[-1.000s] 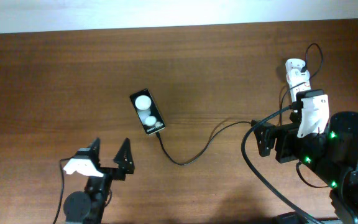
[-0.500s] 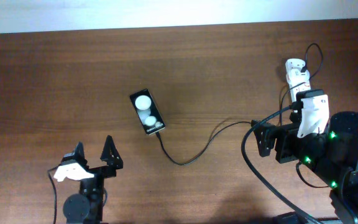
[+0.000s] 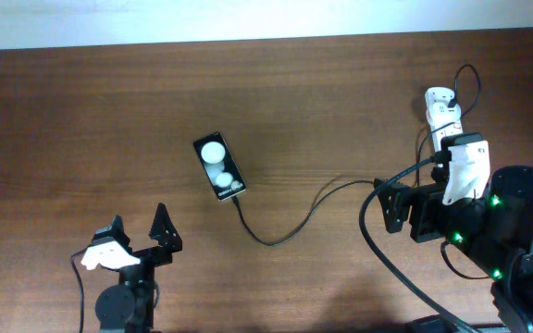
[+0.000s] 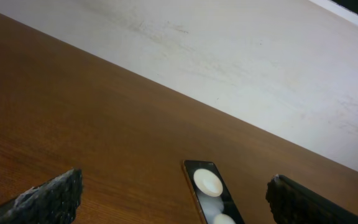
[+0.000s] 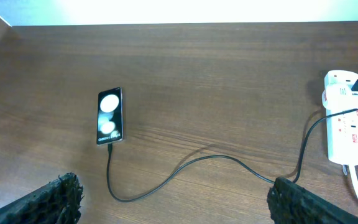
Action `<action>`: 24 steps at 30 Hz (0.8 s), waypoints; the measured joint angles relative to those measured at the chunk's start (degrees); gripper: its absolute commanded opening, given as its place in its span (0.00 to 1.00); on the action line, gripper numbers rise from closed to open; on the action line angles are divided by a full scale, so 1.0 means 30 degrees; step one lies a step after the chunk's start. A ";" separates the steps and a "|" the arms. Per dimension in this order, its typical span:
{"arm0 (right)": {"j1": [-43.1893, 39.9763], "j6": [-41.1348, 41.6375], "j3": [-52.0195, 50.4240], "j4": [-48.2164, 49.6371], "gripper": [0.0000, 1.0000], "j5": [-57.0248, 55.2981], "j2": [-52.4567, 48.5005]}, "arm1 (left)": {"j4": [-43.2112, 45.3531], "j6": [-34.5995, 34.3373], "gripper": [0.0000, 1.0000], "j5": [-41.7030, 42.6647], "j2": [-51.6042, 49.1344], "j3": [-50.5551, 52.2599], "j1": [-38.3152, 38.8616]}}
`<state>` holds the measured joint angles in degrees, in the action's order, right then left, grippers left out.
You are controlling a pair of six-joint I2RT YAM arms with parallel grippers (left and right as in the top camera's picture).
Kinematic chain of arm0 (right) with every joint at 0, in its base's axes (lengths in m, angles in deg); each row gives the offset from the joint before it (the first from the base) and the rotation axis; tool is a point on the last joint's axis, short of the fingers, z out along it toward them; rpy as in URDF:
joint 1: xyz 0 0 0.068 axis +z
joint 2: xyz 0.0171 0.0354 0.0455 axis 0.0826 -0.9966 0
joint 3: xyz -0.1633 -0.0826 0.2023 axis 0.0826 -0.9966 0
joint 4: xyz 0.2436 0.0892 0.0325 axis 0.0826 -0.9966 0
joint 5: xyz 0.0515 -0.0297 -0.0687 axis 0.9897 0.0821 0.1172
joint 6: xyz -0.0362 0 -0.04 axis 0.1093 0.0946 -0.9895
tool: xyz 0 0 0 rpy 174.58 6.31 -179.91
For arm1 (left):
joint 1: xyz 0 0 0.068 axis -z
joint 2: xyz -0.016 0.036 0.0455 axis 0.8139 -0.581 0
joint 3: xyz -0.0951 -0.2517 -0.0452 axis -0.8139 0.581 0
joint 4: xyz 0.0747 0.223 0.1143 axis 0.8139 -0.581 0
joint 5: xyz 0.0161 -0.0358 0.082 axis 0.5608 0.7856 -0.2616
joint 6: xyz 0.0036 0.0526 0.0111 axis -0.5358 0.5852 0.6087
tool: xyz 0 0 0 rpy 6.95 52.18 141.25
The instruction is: Plug charger to phone and switch on socket
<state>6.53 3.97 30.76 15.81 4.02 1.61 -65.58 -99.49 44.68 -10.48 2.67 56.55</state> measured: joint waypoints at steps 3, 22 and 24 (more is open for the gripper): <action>0.0000 -0.0007 0.0000 0.0000 0.99 0.0000 0.0000 | 0.0000 -0.0007 0.99 0.0000 0.0000 0.0000 0.0000; -0.1552 -0.2404 -1.4579 1.1846 0.99 -0.0940 0.8969 | 0.0000 0.0022 0.99 0.0000 0.0000 0.0000 -0.0007; -0.1588 -0.2441 -1.7260 1.3595 0.99 -0.0605 1.1132 | 0.0000 0.0058 0.99 0.0007 0.0000 0.0000 0.0000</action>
<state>1.76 -3.36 -21.02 56.59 2.20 35.01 -65.58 -99.31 44.70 -10.48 2.67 56.55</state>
